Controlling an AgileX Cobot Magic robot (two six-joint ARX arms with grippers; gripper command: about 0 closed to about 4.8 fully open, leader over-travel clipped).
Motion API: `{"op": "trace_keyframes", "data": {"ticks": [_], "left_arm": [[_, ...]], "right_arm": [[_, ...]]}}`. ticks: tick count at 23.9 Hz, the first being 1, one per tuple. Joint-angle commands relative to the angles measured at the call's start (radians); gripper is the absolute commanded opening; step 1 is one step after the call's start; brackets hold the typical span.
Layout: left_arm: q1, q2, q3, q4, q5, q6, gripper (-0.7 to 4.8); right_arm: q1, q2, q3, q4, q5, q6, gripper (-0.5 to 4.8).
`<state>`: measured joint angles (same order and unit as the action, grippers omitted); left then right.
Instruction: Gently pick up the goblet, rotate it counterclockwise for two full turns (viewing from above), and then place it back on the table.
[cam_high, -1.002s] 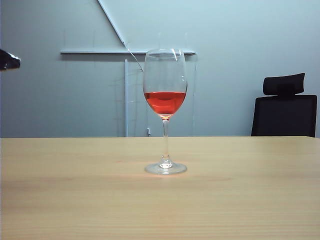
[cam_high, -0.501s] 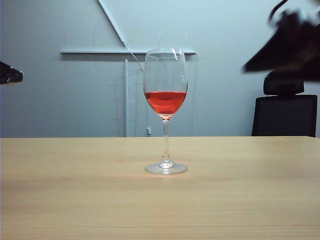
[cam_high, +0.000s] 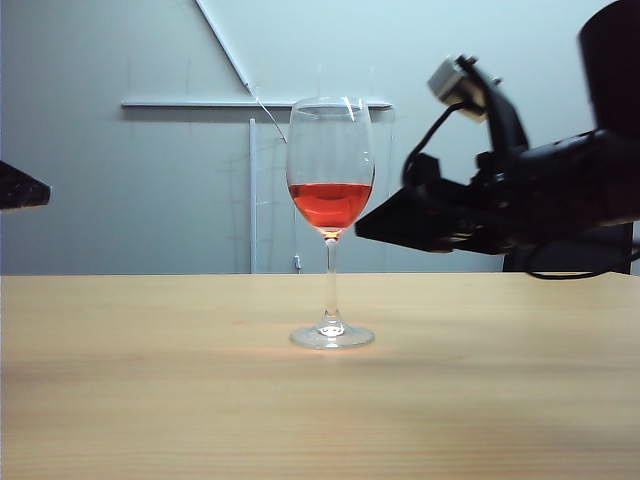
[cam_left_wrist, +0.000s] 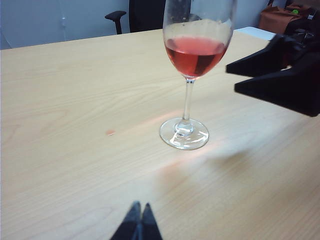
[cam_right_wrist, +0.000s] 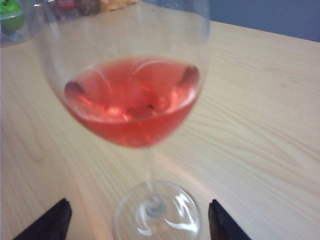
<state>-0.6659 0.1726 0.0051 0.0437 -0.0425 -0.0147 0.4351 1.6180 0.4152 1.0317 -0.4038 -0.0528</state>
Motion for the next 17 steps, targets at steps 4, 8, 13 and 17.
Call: {"op": "trace_keyframes", "data": {"ticks": [4, 8, 13, 17], "left_arm": [[0.000, 0.001, 0.004, 0.013, 0.002, 0.007, -0.05], [0.000, 0.001, 0.004, 0.013, 0.002, 0.007, -0.05], [0.000, 0.001, 0.004, 0.013, 0.002, 0.007, -0.05], [0.000, 0.001, 0.004, 0.013, 0.002, 0.007, -0.05]], "right_arm": [[0.001, 0.126, 0.118, 0.028, -0.052, 0.001, 3.73], [0.002, 0.188, 0.172, 0.031, -0.075, 0.000, 3.73], [0.002, 0.238, 0.206, 0.051, -0.116, 0.000, 3.67], [0.008, 0.261, 0.213, 0.075, -0.114, 0.001, 3.67]]}}
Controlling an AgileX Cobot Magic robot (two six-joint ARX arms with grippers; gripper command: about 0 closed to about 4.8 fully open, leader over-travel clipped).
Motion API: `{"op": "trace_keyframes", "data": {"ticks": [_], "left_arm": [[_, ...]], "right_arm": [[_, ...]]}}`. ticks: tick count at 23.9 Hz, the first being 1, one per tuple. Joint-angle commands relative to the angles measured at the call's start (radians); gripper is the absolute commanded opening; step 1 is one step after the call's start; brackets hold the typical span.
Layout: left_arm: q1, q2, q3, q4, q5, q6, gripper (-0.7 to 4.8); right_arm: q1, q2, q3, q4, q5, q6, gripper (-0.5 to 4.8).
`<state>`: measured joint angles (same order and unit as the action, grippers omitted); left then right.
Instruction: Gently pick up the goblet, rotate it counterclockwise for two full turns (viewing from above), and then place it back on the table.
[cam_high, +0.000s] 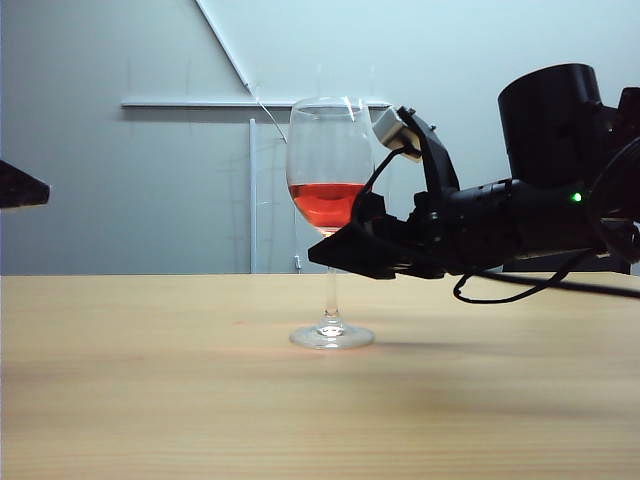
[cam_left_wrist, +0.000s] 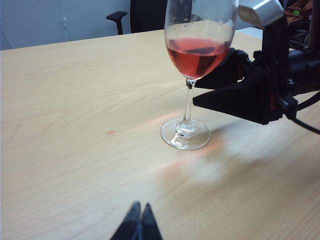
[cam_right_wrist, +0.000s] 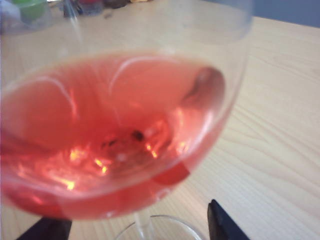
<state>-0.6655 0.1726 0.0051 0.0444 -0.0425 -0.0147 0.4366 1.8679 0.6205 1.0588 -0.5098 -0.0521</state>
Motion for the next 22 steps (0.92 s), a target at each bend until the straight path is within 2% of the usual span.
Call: {"op": "trace_keyframes", "data": {"ticks": [1, 8, 13, 17, 19, 22], "left_arm": [[-0.001, 0.001, 0.004, 0.013, 0.002, 0.007, -0.05], [-0.001, 0.001, 0.004, 0.013, 0.002, 0.007, -0.05], [-0.001, 0.001, 0.004, 0.013, 0.002, 0.007, -0.05], [-0.001, 0.001, 0.004, 0.013, 0.002, 0.007, -0.05], [-0.001, 0.001, 0.004, 0.013, 0.002, 0.007, -0.05], [-0.001, 0.001, 0.004, 0.013, 0.002, 0.006, -0.05]], "right_arm": [[0.011, 0.022, 0.008, 0.076, -0.008, 0.005, 3.67], [0.031, 0.078, 0.018, 0.190, -0.006, 0.063, 3.67], [0.032, 0.093, 0.026, 0.209, -0.005, 0.079, 3.66], [0.032, 0.099, 0.026, 0.224, -0.005, 0.086, 3.50], [0.032, 0.099, 0.027, 0.227, -0.006, 0.086, 3.25], [0.032, 0.099, 0.036, 0.225, -0.005, 0.085, 3.23]]}}
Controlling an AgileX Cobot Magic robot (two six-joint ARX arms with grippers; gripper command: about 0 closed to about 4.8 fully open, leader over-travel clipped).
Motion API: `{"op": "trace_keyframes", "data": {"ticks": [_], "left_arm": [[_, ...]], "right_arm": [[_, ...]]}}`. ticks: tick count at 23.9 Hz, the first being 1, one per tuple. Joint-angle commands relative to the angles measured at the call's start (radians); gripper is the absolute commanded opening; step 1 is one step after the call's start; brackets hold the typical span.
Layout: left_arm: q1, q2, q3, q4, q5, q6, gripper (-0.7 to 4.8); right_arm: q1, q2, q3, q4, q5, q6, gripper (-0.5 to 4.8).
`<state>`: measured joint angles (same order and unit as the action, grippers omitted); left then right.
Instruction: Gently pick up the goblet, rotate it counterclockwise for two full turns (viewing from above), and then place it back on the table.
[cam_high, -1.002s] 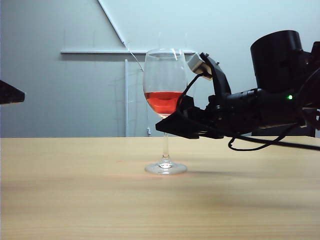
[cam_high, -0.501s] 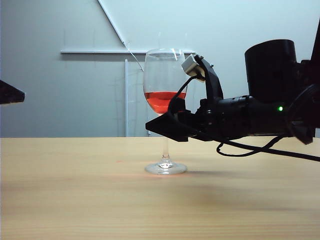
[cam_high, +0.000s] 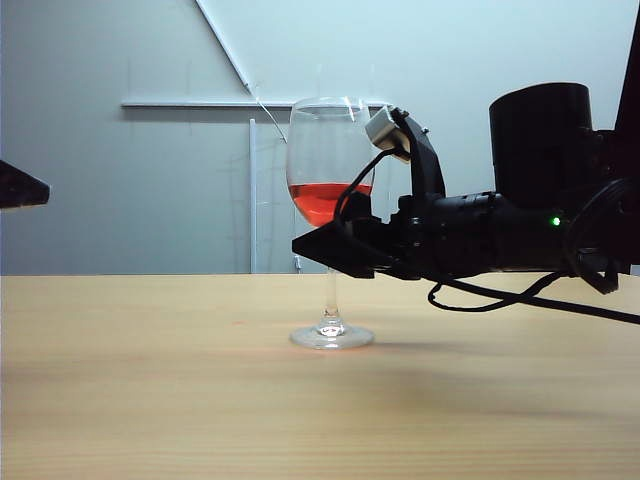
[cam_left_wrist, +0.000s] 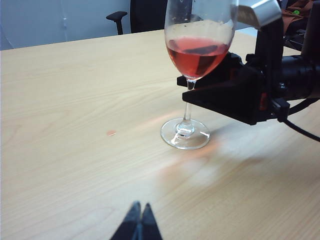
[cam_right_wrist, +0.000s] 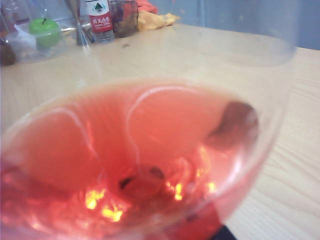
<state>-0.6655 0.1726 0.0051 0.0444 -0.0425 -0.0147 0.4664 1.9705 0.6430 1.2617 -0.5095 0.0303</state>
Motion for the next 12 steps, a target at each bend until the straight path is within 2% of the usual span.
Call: {"op": "trace_keyframes", "data": {"ticks": [1, 5, 8, 12], "left_arm": [[-0.001, 0.001, 0.004, 0.013, 0.002, 0.007, -0.05], [-0.001, 0.001, 0.004, 0.013, 0.002, 0.007, -0.05], [-0.001, 0.001, 0.004, 0.013, 0.002, 0.007, -0.05], [-0.001, 0.001, 0.004, 0.013, 0.002, 0.007, -0.05]], "right_arm": [[0.002, -0.003, 0.016, 0.022, -0.006, 0.003, 3.23], [0.002, -0.003, 0.031, 0.016, -0.006, 0.002, 3.19], [0.002, -0.003, 0.034, 0.014, -0.006, -0.001, 2.69], [0.002, -0.002, 0.034, 0.013, -0.006, -0.003, 2.59]]}}
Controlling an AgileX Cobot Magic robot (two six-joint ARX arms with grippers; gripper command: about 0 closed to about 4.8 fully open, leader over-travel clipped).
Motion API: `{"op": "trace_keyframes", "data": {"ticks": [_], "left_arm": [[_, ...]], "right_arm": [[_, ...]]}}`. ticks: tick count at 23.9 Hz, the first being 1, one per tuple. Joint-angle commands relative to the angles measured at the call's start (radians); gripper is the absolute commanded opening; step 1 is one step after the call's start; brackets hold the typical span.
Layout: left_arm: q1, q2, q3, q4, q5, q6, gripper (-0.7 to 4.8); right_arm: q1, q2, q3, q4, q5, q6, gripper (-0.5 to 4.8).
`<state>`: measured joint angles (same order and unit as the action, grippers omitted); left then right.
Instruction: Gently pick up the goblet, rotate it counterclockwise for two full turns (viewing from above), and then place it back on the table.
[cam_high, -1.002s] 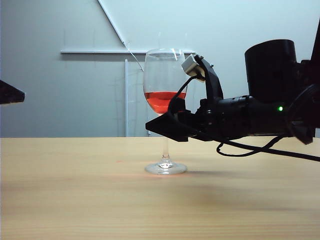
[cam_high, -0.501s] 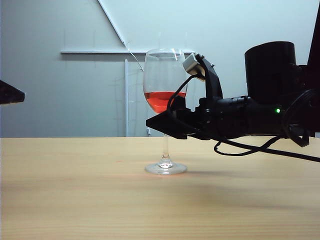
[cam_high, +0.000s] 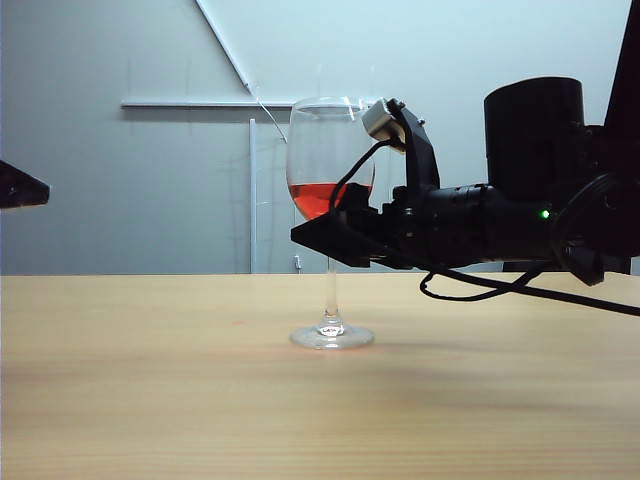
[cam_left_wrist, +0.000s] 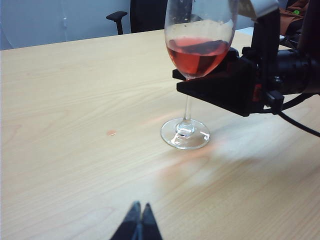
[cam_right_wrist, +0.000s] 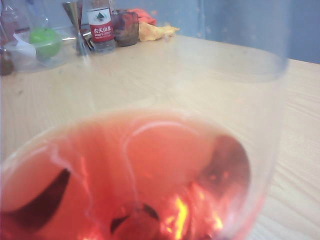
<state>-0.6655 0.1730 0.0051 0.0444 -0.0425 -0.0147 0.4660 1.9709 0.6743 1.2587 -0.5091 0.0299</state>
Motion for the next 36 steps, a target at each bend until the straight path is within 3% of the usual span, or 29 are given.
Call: {"op": "trace_keyframes", "data": {"ticks": [1, 3, 7, 10, 24, 26, 31, 33, 36], "left_arm": [[-0.001, 0.000, 0.004, 0.013, 0.002, 0.007, -0.05], [-0.001, 0.000, 0.004, 0.013, 0.002, 0.007, -0.05], [-0.001, 0.000, 0.004, 0.013, 0.002, 0.007, -0.05], [-0.001, 0.000, 0.004, 0.013, 0.002, 0.007, -0.05], [-0.001, 0.000, 0.004, 0.013, 0.002, 0.007, -0.05], [-0.001, 0.000, 0.004, 0.013, 0.002, 0.007, -0.05], [-0.001, 0.000, 0.004, 0.013, 0.002, 0.007, -0.05], [-0.001, 0.000, 0.004, 0.013, 0.002, 0.007, -0.05], [-0.001, 0.000, 0.004, 0.013, 0.002, 0.006, -0.05]], "right_arm": [[0.003, -0.002, 0.003, 0.014, -0.006, -0.003, 2.58], [0.003, -0.002, 0.003, 0.010, -0.006, -0.004, 2.17], [0.003, -0.002, 0.003, 0.009, -0.006, -0.004, 1.98], [0.003, -0.002, 0.003, 0.009, -0.006, -0.004, 1.50], [0.003, -0.002, 0.003, 0.003, -0.006, -0.004, 0.77], [0.003, -0.002, 0.003, 0.003, -0.006, -0.004, 0.43], [0.003, -0.002, 0.003, 0.003, -0.006, -0.004, 0.38], [0.003, -0.002, 0.003, 0.005, -0.006, -0.005, -0.06], [0.003, -0.003, 0.003, 0.036, 0.001, -0.045, -0.06]]}}
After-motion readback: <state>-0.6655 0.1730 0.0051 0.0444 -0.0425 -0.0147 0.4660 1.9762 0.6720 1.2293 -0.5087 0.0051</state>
